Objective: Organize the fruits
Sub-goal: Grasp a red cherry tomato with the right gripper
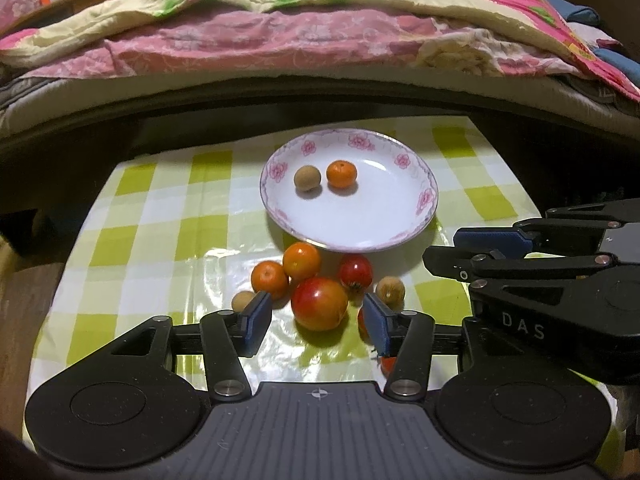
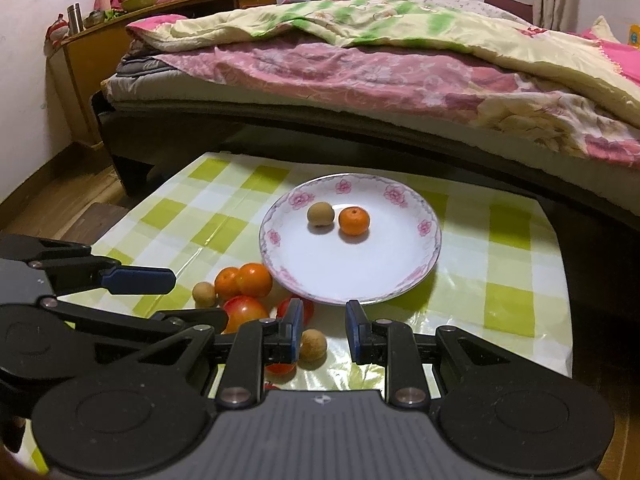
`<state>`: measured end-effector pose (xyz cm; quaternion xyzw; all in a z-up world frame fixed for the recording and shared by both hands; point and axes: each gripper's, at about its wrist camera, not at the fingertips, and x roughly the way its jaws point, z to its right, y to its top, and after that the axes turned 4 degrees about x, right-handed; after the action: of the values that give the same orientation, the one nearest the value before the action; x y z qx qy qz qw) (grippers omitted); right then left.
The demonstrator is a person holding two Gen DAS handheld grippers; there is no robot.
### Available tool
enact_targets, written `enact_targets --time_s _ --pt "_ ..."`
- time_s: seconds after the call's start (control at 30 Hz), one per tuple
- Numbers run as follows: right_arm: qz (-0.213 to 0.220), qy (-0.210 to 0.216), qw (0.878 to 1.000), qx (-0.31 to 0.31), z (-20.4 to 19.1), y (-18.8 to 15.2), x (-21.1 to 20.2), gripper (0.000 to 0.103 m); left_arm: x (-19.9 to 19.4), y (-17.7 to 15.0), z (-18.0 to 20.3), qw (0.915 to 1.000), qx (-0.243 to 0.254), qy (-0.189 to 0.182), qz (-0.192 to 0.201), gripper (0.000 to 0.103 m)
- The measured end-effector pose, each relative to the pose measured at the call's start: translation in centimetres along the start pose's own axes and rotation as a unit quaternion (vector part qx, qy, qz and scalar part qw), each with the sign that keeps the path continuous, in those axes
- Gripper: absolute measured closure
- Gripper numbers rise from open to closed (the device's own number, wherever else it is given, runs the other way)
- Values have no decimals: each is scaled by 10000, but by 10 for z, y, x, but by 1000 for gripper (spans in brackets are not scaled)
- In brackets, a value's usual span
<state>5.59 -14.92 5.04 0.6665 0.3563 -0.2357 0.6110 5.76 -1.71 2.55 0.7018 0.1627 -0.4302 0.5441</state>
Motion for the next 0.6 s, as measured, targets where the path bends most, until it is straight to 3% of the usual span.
enact_targets --time_s 0.6 --pt "-782 422 9955 -342 -10 -36 23 70 14 -39 -19 9983 121 -166 -552 35"
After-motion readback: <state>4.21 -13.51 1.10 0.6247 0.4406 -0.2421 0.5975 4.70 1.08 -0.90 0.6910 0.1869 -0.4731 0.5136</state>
